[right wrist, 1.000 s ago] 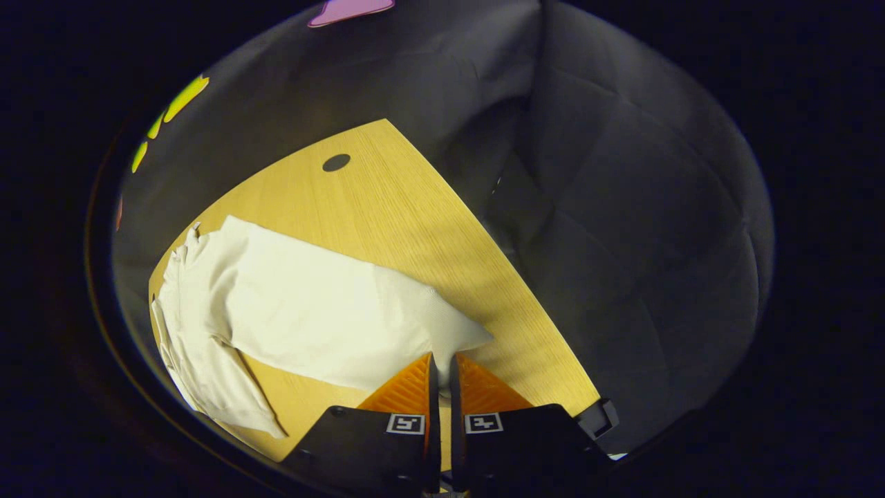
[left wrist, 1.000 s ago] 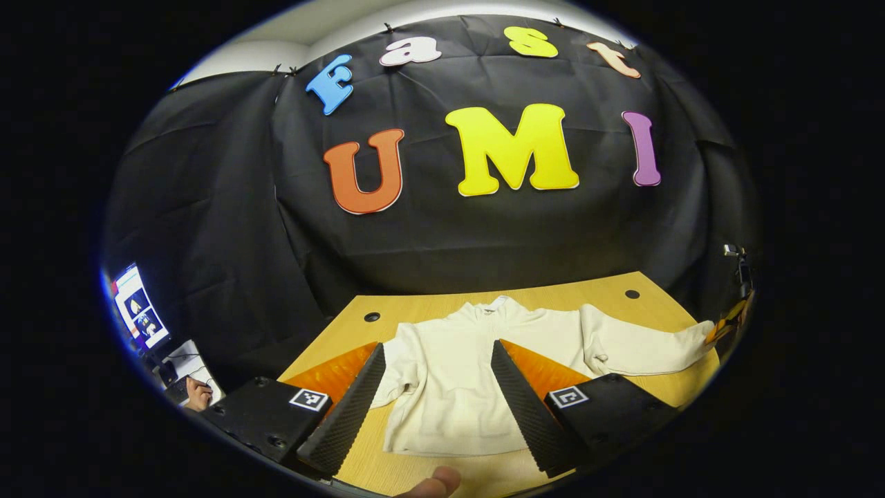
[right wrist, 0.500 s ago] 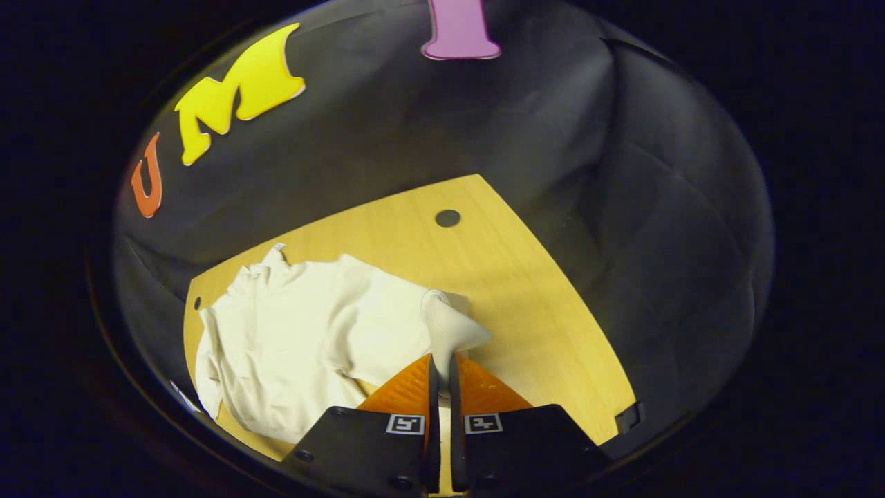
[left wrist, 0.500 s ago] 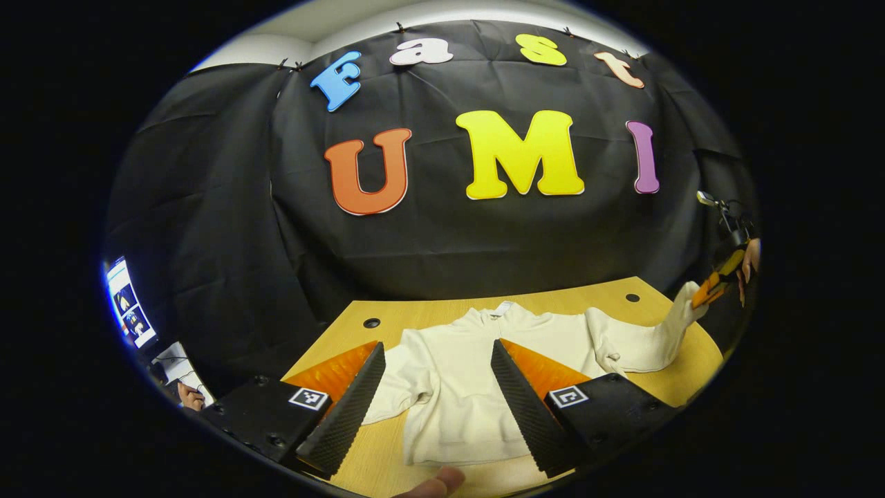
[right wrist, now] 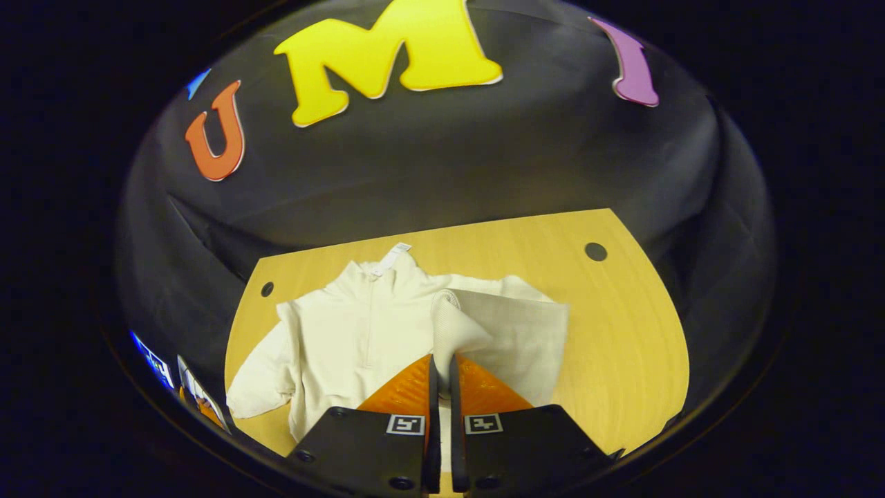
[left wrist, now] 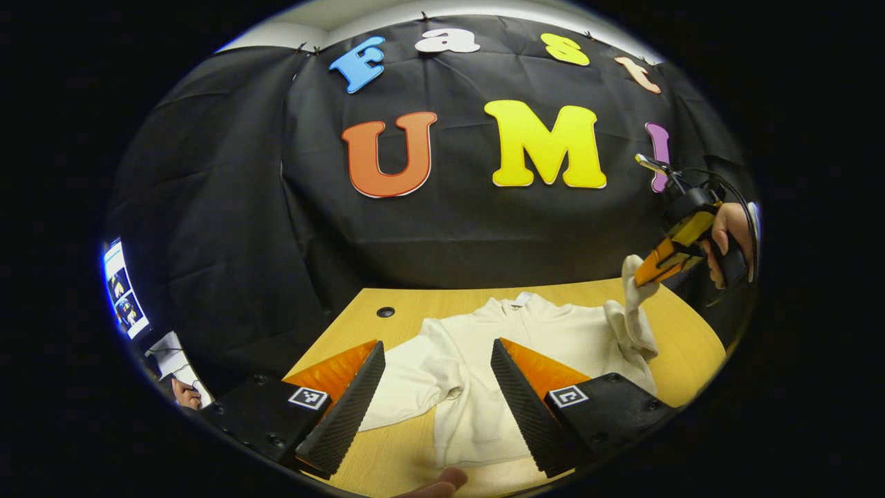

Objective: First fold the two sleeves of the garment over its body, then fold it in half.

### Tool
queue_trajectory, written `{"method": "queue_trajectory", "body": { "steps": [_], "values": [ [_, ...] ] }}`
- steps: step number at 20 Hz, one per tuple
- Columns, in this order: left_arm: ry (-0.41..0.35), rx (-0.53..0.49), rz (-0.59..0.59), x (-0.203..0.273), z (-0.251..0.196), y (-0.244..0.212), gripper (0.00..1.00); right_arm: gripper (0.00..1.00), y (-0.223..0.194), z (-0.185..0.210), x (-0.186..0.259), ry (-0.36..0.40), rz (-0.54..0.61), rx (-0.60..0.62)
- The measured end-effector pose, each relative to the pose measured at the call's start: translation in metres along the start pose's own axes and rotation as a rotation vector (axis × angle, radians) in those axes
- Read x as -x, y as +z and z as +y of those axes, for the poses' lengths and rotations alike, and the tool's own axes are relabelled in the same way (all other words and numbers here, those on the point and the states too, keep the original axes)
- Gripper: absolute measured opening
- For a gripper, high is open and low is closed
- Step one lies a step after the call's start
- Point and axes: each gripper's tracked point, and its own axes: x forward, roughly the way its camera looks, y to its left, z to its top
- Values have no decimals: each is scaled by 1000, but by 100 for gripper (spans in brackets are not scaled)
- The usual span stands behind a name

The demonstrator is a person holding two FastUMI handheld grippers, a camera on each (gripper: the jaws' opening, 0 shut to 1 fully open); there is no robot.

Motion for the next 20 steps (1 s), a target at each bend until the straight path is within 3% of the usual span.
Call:
{"method": "queue_trajectory", "body": {
  "steps": [4, 8, 11, 20],
  "values": [
    [22, 4, -1, -12, 28, -7, 99, 6, -5, 100, -33, 91, -5, 149],
    [15, 19, 21, -25, 42, -22, 100, 6, -16, 169, -71, 130, -29, 263],
    [-2, 49, 52, -31, 46, -35, 100, 6, -44, 203, -96, 155, 35, 323],
    [71, 76, 150, -40, 87, -75, 100, 6, -94, 253, -138, 207, 134, 421]
  ]
}}
